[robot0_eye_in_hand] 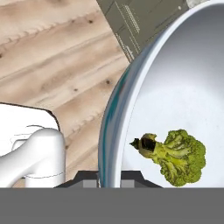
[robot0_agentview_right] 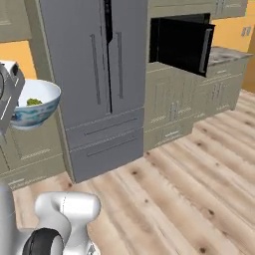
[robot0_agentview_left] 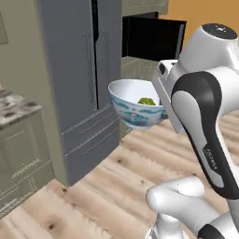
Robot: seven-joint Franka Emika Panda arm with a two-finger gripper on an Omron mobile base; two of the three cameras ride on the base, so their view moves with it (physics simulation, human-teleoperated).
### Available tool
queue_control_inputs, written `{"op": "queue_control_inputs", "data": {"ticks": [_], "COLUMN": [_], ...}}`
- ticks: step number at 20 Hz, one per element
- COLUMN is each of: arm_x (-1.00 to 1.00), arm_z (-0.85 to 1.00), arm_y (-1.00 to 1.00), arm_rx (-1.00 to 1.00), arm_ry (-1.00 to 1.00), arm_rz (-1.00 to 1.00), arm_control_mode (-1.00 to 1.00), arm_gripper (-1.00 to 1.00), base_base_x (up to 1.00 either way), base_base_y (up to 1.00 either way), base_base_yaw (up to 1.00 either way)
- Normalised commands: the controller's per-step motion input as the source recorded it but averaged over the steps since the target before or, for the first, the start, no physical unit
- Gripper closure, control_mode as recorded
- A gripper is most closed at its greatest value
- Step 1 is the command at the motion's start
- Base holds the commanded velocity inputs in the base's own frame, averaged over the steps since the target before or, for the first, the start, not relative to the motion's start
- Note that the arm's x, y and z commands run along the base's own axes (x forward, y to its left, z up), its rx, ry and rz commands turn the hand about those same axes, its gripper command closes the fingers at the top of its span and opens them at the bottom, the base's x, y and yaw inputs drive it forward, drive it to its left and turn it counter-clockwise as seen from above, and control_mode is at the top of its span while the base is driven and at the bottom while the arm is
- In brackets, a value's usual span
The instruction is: Pick the broccoli from the sink and place it in the bowl. Then pick the bowl and place it in the microwave. Then close the microwave door and press the start button.
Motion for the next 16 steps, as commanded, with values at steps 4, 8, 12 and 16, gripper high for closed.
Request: {"op": "queue_control_inputs", "data": {"ticks": [4,8,12,16], "arm_x": [0.00,0.00,0.00,0.00], "arm_z": [0.00,0.00,0.00,0.00], "arm_y": [0.00,0.00,0.00,0.00], "arm_rx": [0.00,0.00,0.00,0.00], "arm_ry": [0.00,0.00,0.00,0.00], "arm_rz": [0.00,0.00,0.00,0.00], "arm_control_mode": [1.00,1.00,1.00,1.00], "arm_gripper": [1.00,1.00,1.00,1.00], "base_base_x": [0.56,0.59,0.76,0.96], "base_base_y": [-0.07,-0.08,-0.01,0.00], "base_base_yaw": [-0.70,-0.68,-0.64,-0.56]}}
